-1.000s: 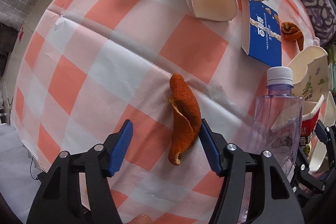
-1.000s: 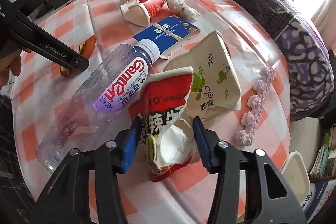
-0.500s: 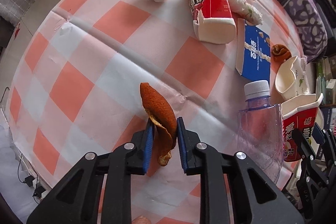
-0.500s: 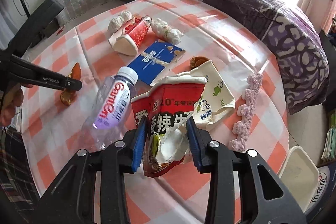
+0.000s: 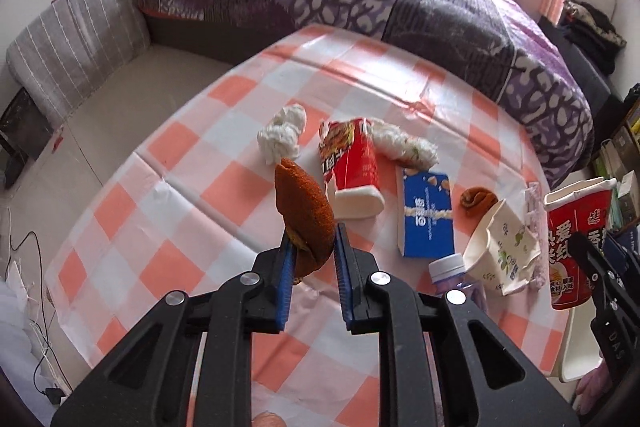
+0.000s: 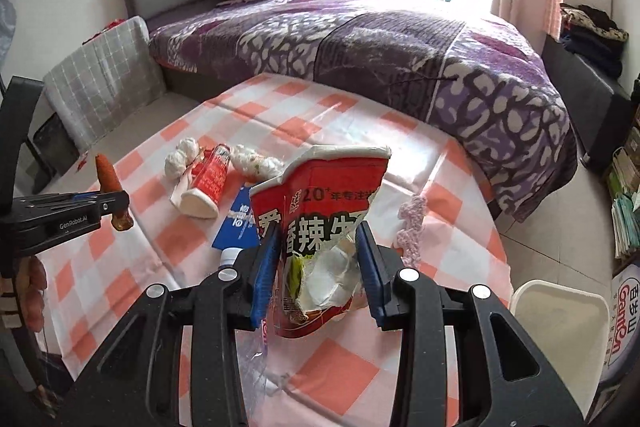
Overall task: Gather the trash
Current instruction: 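Carry snack bag and orange peel over the bin and open both tools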
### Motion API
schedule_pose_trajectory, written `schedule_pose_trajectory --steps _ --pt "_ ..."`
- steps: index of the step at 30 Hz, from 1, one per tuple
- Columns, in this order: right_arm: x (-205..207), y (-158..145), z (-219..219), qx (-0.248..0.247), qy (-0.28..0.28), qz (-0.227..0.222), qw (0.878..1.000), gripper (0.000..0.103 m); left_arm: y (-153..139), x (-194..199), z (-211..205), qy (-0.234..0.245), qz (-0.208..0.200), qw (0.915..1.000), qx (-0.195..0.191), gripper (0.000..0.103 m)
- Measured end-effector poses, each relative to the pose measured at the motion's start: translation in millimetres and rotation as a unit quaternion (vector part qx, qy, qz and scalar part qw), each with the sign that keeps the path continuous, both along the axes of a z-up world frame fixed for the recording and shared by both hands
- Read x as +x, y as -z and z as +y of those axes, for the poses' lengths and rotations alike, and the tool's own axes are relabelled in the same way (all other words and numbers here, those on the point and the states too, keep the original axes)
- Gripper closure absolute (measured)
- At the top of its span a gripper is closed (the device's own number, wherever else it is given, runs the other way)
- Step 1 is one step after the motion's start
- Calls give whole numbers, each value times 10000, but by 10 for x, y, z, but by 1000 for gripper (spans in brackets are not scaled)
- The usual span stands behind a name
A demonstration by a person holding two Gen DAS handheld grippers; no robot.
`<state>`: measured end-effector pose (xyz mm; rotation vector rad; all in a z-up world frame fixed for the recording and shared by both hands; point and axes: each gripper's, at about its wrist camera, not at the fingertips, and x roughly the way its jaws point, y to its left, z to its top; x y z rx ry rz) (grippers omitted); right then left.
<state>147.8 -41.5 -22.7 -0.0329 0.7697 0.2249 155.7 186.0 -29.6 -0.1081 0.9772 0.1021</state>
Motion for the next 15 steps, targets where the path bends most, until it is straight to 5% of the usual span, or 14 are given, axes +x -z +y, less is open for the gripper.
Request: schedule_pose_trajectory --steps 15 --pt "-127 -287 -341 324 705 -595 9952 66 -508 -75 -520 -235 -1400 9880 601 84"
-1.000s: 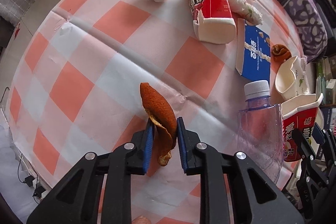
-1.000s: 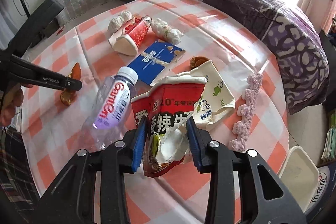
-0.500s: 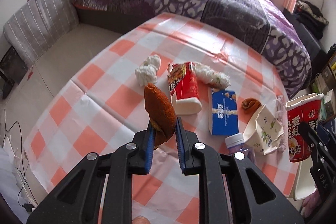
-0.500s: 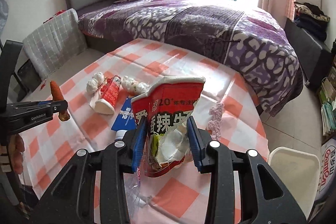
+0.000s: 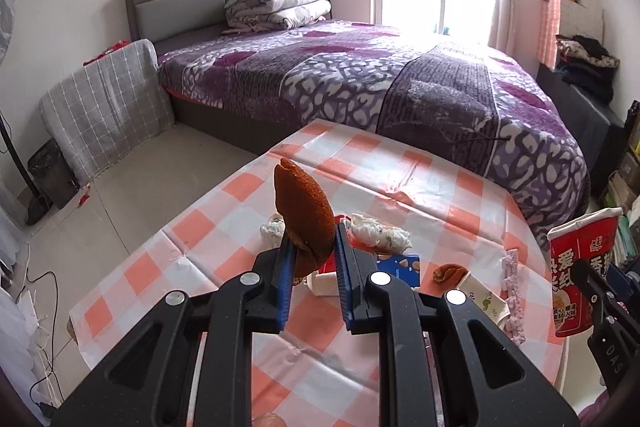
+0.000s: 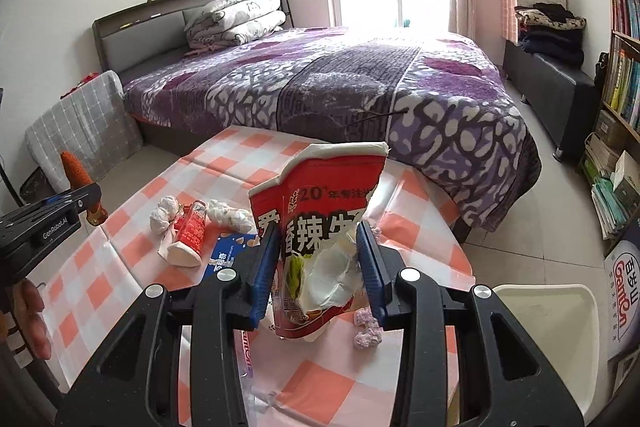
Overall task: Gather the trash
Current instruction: 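Carry snack bag and orange peel over the bin and open both tools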
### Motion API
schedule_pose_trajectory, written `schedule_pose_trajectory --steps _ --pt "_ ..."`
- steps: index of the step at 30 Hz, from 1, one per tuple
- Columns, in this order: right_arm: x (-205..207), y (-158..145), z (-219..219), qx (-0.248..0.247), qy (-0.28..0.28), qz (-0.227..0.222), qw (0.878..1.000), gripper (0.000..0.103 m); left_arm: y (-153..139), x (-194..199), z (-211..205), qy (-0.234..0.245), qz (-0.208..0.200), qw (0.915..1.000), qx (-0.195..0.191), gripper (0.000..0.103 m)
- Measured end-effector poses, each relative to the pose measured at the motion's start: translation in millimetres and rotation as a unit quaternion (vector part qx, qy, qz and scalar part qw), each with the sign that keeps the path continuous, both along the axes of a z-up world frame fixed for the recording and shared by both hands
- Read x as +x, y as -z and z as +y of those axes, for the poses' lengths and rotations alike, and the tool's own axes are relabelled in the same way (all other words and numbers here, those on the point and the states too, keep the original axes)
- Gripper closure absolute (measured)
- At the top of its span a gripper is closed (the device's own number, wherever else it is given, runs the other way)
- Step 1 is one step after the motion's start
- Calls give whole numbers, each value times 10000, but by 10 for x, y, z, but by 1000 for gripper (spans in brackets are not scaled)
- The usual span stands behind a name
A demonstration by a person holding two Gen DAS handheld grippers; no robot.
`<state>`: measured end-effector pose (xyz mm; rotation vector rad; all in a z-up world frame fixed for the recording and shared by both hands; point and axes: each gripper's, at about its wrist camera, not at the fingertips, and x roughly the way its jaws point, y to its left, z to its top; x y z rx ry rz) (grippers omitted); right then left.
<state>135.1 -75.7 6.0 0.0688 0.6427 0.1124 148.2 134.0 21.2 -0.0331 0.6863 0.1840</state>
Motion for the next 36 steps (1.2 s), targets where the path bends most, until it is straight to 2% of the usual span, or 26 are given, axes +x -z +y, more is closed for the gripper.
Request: schedule_pose_trajectory --steps 15,23,29,31,34,36 --pt "-169 -88 -632 117 777 -47 9969 64 -70 -33 -751 606 -122 9981 35 84" --pt "-214 0 -1220 275 1641 432 9851 62 6 -71 -1270 1146 7 9934 95 84" --pt "-320 59 -1609 370 2200 648 9727 54 102 -139 -1633 1579 158 9873 113 84" --pt "-363 63 -1732 421 2362 655 9686 44 119 -155 -1741 1700 202 9852 84 84" --pt "-449 45 -1909 493 2585 601 9629 34 141 -182 -1897 1873 277 9819 -5 84" --pt "-502 40 -2027 545 2718 567 9591 32 151 -215 -1994 1995 308 9794 -28 84"
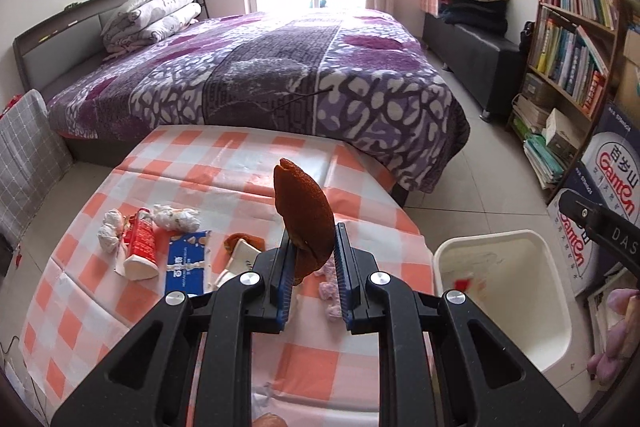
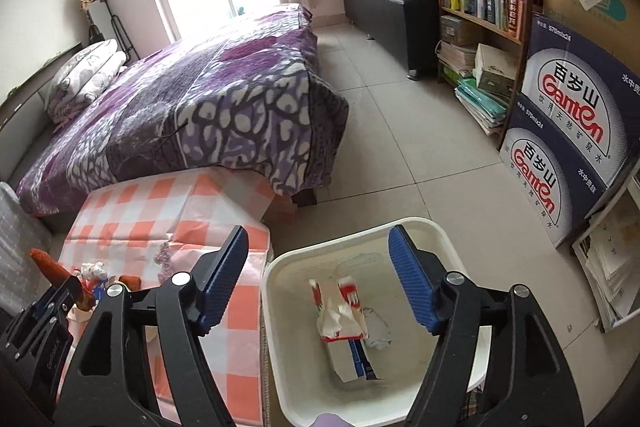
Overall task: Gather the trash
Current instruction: 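Carry snack bag and orange peel over the bin and open both tools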
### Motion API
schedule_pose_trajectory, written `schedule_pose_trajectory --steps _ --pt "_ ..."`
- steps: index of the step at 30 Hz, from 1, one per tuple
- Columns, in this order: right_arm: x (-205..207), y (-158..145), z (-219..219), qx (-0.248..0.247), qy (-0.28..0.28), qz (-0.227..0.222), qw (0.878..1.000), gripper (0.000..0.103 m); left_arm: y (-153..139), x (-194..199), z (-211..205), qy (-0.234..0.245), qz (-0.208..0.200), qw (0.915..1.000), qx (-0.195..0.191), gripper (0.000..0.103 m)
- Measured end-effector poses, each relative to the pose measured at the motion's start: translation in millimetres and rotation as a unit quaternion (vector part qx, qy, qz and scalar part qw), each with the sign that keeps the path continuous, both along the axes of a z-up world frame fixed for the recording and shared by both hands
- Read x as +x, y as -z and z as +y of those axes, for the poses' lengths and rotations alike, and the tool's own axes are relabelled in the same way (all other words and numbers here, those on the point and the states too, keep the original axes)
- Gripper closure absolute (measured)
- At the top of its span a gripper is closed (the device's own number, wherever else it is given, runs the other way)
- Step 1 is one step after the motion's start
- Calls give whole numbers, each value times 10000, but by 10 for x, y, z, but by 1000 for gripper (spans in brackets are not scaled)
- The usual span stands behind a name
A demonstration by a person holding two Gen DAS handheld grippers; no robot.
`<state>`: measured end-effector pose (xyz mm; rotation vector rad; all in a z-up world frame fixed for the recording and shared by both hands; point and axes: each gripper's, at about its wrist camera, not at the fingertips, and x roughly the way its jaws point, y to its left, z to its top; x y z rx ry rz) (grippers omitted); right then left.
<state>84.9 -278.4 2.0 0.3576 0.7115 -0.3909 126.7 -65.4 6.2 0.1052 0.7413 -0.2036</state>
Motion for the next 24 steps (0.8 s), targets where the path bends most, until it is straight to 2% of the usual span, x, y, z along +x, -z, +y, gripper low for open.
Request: schedule_pose_trajectory --steps 14,20,24 --pt "-334 -32 -619 317 766 -130 9965 21 149 -167 -706 926 521 9942 -154 84" --pt "-444 -39 -820 437 970 -166 9942 20 218 -196 -914 1270 941 9865 -436 84" --pt "-517 -44 -903 409 1055 -204 9934 17 273 -200 -1010 1526 1270 9775 -714 83"
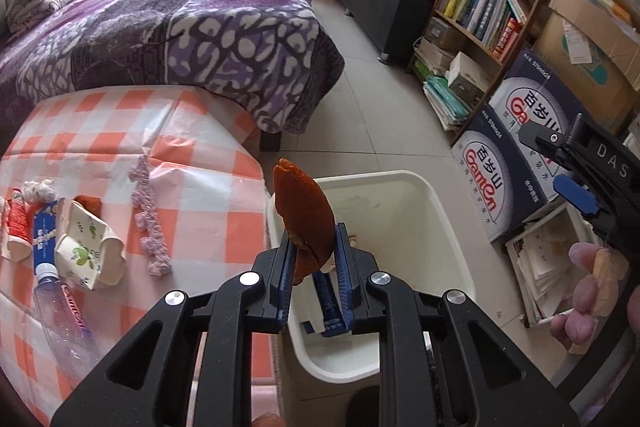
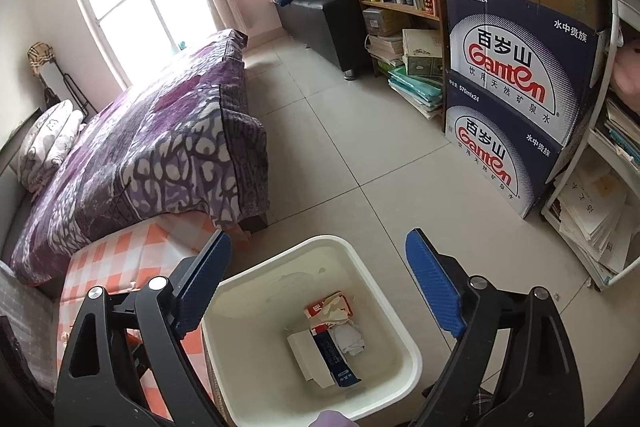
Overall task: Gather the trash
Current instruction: 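Carry snack bag and orange peel over the bin and open both tools, then grasp the clear plastic bottle with the left tool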
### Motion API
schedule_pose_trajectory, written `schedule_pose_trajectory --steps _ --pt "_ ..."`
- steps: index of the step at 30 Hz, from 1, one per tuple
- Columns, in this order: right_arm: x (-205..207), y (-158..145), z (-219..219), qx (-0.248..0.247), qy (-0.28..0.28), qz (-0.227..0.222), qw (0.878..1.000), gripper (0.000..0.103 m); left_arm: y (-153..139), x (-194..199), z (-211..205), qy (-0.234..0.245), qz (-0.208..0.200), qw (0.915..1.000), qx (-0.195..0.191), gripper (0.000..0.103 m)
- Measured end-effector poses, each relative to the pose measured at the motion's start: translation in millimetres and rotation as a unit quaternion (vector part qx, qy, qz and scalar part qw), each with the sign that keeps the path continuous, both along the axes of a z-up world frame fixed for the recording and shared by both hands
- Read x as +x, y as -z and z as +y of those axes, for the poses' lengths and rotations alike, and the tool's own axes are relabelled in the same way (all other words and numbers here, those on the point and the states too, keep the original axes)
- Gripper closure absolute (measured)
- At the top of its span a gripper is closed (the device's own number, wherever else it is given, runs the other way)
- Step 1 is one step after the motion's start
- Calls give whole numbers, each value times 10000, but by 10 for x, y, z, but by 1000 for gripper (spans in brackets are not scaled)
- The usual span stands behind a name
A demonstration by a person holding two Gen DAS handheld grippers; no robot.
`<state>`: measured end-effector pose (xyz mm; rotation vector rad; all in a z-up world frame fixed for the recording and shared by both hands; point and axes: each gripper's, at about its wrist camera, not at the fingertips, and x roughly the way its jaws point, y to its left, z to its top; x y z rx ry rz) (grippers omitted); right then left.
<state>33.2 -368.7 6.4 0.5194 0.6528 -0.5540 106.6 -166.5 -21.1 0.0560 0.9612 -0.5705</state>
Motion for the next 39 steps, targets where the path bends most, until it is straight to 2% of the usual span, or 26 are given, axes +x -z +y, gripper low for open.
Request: schedule_pose_trajectory --steps 1,2,4,6,8,13,18,22,25,29,32,35,39 --pt "-20 -2 -11 -12 17 -7 10000 16 16 2 -15 51 102 9999 -73 79" --pt "-34 -6 -20 -21 33 -14 10000 16 27 4 -36 91 191 9997 -145 68" --pt "-63 -13 -51 -22 75 -43 10000 13 33 2 -53 133 283 9992 -262 56" --pt "-83 -18 -72 -28 102 -61 9999 13 33 -9 -62 172 332 9988 -322 53" --pt "-91 -18 -80 -37 119 -63 9999 12 34 -7 -65 185 389 9984 -367 43" --pt "-78 -20 -47 -95 105 -29 9999 8 16 -36 -33 131 219 9995 -163 39" --pt "-11 -33 103 -474 62 128 9988 7 -1 -59 57 -32 -102 9998 189 33" --pt "72 -9 237 -578 -23 291 9979 7 12 -78 153 -191 -428 9972 587 26" --pt "154 40 325 -584 -119 459 9972 7 61 -73 242 -325 -617 9931 944 20" --pt "268 113 455 -531 -254 643 9962 7 163 -38 402 -556 -711 9862 1391 17" --pt "359 168 582 -532 -411 767 9948 7 248 1 552 -783 -744 9788 1738 17" --pt "443 213 706 -567 -556 862 9931 7 329 46 728 -1110 -757 9677 2135 16" --pt "538 253 857 -612 -713 933 9912 7 428 117 996 -1477 -594 9569 2429 16"
